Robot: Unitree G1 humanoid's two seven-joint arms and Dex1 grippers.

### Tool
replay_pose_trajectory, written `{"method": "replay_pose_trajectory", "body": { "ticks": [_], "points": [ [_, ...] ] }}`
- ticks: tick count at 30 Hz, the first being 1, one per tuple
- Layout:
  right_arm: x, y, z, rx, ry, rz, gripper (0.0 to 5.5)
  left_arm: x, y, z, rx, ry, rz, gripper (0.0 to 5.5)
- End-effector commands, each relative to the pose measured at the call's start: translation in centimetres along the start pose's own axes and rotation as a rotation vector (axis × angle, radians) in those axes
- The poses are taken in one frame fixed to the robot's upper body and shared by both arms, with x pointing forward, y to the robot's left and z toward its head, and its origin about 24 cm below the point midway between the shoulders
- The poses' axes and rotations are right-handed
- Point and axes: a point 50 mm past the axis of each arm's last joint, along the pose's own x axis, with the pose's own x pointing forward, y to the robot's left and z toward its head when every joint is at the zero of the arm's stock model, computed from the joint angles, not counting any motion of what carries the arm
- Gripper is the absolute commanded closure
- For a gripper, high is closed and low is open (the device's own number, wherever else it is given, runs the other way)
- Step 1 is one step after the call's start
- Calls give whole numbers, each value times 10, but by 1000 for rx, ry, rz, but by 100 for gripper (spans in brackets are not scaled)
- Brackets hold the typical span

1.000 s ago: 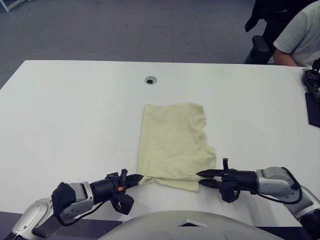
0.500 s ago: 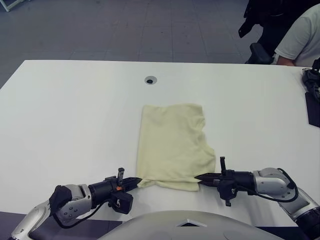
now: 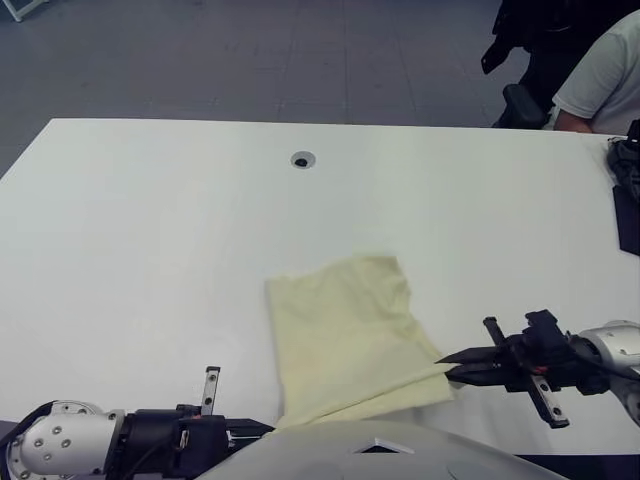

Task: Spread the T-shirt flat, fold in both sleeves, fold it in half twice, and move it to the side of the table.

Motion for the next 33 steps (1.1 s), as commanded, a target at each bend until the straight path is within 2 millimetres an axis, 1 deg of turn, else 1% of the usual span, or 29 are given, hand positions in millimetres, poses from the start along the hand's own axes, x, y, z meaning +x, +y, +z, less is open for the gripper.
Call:
{"method": "replay_pose_trajectory", "body": {
  "ticks": [1, 3, 5, 9, 12, 15, 17, 20, 23, 25, 26, 27, 28, 29, 31, 33],
  "points": [
    [1, 3, 5, -7, 23, 16, 549, -5, 2, 3, 1, 15, 0, 550],
    [4, -4, 4, -44, 53, -7, 549, -7, 12, 7, 25, 2, 25, 550],
    [5, -19, 2, -112, 112, -71, 549, -9, 31, 9, 66, -2, 100, 550],
    [7, -55, 5, -266, 157, -232, 549, -11, 76, 2, 128, 44, 262, 550],
    [11, -86, 12, -385, 140, -354, 549, -7, 114, -3, 141, 41, 431, 550],
    [17, -105, 13, -435, 148, -395, 549, 1, 134, -3, 149, 29, 495, 550],
    [20, -114, 10, -440, 155, -402, 549, 9, 143, -4, 157, 33, 517, 550],
    [21, -126, 6, -420, 155, -420, 549, 17, 151, -15, 158, 79, 516, 550],
    [22, -133, 2, -410, 159, -419, 549, 19, 159, -23, 154, 117, 531, 550],
    [23, -136, 1, -408, 153, -434, 549, 18, 160, -28, 142, 130, 534, 550],
    [22, -138, 1, -410, 140, -459, 515, 18, 160, -30, 135, 133, 537, 550],
    [21, -139, 2, -413, 127, -489, 503, 17, 161, -31, 125, 133, 557, 550],
    [18, -141, 5, -421, 101, -531, 487, 16, 164, -31, 115, 122, 591, 525],
    [15, -142, 9, -427, 66, -582, 473, 15, 167, -30, 101, 104, 638, 518],
    [9, -145, 22, -463, -42, -724, 440, 11, 178, -29, 47, 48, 787, 483],
    [8, -140, 30, -478, -137, -794, 408, 8, 185, -27, -38, -35, 925, 450]
  ]
}}
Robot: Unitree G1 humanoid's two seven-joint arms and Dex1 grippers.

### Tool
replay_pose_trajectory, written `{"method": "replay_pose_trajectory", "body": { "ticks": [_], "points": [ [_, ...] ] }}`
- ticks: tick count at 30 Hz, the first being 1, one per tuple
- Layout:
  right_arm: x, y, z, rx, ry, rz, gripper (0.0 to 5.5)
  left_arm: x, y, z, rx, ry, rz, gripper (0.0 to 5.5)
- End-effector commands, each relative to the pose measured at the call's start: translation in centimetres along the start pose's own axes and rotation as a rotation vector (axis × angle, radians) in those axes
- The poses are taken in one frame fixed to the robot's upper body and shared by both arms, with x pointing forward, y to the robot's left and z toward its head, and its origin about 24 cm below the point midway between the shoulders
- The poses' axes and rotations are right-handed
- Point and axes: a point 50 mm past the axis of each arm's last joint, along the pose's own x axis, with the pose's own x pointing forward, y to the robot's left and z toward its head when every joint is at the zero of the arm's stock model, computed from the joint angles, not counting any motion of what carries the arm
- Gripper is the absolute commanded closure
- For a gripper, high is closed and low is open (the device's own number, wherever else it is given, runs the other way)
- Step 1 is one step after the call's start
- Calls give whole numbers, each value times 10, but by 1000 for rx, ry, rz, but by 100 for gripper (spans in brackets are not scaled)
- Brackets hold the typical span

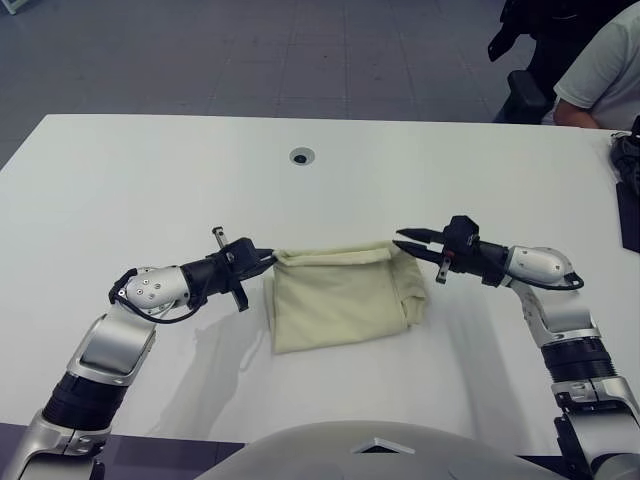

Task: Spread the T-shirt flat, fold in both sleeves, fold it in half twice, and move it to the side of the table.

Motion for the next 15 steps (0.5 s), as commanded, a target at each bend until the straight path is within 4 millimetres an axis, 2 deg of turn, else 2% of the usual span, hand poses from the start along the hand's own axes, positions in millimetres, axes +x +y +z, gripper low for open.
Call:
{"method": "replay_pose_trajectory", "body": {
  "ticks": [1, 3, 5, 7, 11, 15],
  "points": [
    [-2, -5, 23, -3, -151, -161, 391, 4, 15, 3, -178, -64, 236, 432],
    [3, 5, 31, -2, -194, -146, 356, 6, 9, 3, -248, -89, 277, 395],
    [15, 24, 35, -2, -213, -66, 319, 7, 4, 3, -278, -99, 309, 357],
    [31, 46, 34, -6, -207, 44, 290, 4, 9, 6, -271, -113, 399, 327],
    [70, 79, 13, -19, -102, 229, 238, -4, 23, 24, -293, -257, 567, 273],
    [103, 86, -12, -101, 41, 302, 180, -2, 20, 34, -281, -335, 618, 213]
  ]
}}
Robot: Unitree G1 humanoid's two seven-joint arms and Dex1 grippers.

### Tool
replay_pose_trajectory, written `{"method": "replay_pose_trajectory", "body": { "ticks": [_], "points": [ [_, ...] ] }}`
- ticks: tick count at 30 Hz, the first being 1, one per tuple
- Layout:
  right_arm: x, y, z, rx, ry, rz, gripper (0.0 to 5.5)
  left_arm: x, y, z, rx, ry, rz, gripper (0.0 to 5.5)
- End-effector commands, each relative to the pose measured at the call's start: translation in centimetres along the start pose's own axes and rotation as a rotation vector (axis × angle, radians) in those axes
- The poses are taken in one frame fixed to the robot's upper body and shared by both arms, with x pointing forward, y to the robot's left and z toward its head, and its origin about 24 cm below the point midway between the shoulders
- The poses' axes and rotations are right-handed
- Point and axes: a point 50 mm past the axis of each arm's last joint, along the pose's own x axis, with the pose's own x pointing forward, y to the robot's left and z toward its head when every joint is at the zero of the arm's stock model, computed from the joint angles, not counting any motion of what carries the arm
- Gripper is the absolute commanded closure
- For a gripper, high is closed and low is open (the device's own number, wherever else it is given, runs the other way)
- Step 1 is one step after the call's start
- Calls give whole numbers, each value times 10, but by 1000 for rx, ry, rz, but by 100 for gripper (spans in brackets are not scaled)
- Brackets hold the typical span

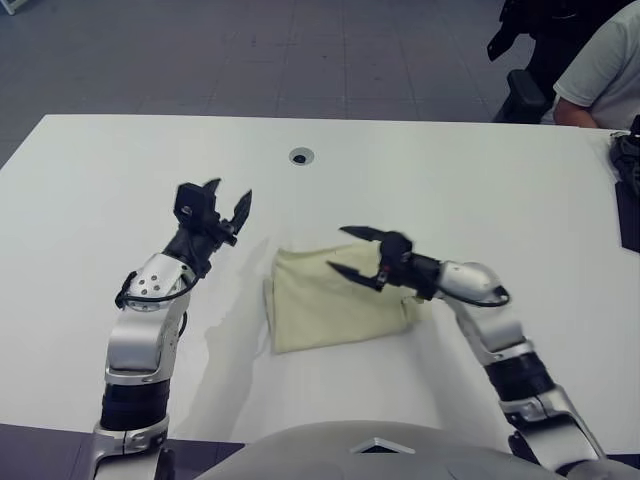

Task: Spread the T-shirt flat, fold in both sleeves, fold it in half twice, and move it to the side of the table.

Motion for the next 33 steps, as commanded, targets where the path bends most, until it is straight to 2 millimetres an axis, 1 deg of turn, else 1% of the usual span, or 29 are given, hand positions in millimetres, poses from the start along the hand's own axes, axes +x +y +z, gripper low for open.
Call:
{"method": "replay_pose_trajectory", "body": {
  "ticks": [1, 2, 3, 4, 6, 7, 8, 10, 11, 12, 13, 14, 16, 17, 18, 19, 20, 21, 23, 26, 28, 30, 31, 33],
  "points": [
    [26, -11, -20, -98, 143, 41, 160, 1, -11, 6, -14, -69, 0, 193],
    [28, -14, -27, -113, 179, 31, 147, 1, -15, 6, -19, -74, -11, 179],
    [27, -16, -33, -108, 211, 19, 124, 1, -19, 6, -15, -77, -22, 154],
    [23, -18, -40, -102, 243, 14, 113, 0, -21, 6, -10, -79, -31, 144],
    [7, -23, -55, -75, 315, -21, 87, -4, -20, 7, 9, -86, -29, 116],
    [-4, -25, -62, -55, 348, -43, 67, -7, -17, 8, 13, -88, -17, 94],
    [-16, -26, -67, -40, 379, -66, 58, -8, -14, 8, 17, -89, -2, 84],
    [-48, -33, -73, 1, 434, -159, 23, -11, -9, 10, 22, -93, 23, 45],
    [-69, -38, -74, 26, 454, -244, 12, -13, -8, 13, 20, -100, 36, 31],
    [-91, -44, -73, 57, 467, -361, 10, -15, -8, 15, 19, -110, 46, 11],
    [-114, -50, -73, 85, 478, -492, 10, -18, -8, 18, 16, -118, 52, 11],
    [-140, -58, -73, 149, 474, -682, 10, -21, -8, 20, 12, -123, 57, 11],
    [-184, -64, -77, 337, 438, -1015, 10, -26, -9, 22, 8, -125, 70, 11],
    [-209, -64, -81, 429, 418, -1214, 10, -28, -9, 21, 4, -121, 80, 11],
    [-228, -59, -83, 488, 408, -1375, 10, -28, -10, 20, 5, -113, 88, 11],
    [-244, -54, -85, 516, 406, -1512, 10, -29, -11, 18, 4, -106, 93, 11],
    [-254, -48, -86, 541, 400, -1611, 10, -29, -12, 17, 0, -100, 98, 11],
    [-259, -45, -86, 542, 400, -1679, 10, -29, -13, 16, -7, -97, 102, 11],
    [-262, -42, -86, 544, 383, -1774, 10, -29, -15, 15, -21, -93, 106, 11],
    [-258, -44, -82, 501, 347, -1825, 10, -28, -20, 10, -23, -74, 95, 11],
    [-253, -54, -72, 412, 299, -1810, 10, -27, -23, 7, -20, -64, 87, 11],
    [-245, -68, -52, 262, 202, -1765, 10, -27, -25, 6, -17, -62, 83, 11],
    [-242, -75, -39, 146, 150, -1744, 10, -26, -25, 5, -17, -61, 82, 11],
    [-228, -88, 5, -182, -3, -1671, 10, -25, -26, 4, -14, -75, 93, 11]
  ]
}}
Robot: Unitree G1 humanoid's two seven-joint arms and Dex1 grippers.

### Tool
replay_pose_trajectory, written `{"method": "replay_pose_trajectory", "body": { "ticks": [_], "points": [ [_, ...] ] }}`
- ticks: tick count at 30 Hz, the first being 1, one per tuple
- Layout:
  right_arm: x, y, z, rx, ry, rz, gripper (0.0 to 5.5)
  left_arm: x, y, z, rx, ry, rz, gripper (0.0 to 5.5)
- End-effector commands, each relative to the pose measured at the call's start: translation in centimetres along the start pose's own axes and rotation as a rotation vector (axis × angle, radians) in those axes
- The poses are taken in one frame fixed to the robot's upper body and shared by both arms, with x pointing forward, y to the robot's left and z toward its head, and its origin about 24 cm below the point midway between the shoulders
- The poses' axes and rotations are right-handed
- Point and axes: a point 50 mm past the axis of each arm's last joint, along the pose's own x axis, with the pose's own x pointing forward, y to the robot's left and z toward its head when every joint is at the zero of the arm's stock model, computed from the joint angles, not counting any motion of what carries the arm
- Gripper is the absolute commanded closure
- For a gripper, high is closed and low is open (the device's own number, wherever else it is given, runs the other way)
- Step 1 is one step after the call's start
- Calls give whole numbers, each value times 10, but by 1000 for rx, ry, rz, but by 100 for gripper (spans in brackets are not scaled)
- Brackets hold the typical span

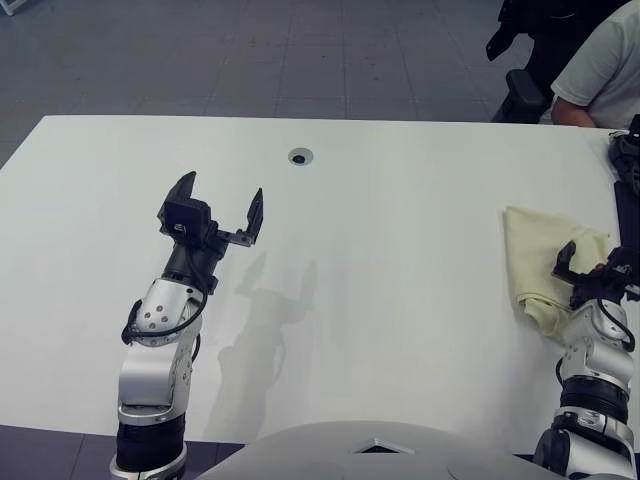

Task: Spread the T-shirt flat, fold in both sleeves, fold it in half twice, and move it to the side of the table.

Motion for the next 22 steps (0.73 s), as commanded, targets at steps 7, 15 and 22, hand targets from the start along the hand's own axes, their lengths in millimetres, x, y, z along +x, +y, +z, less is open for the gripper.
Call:
{"method": "replay_pose_trajectory", "body": {
  "ticks": [7, 15, 22],
  "points": [
    [-51, 135, 112, 58, -881, 333, 10, 22, -31, 2, -78, -172, 70, 11],
    [-88, 177, 48, 191, -716, 523, 10, 19, -40, -28, -109, -232, 157, 11],
    [-79, 176, 20, 287, -492, 461, 10, 20, -45, -43, -79, -202, 142, 11]
  ]
}}
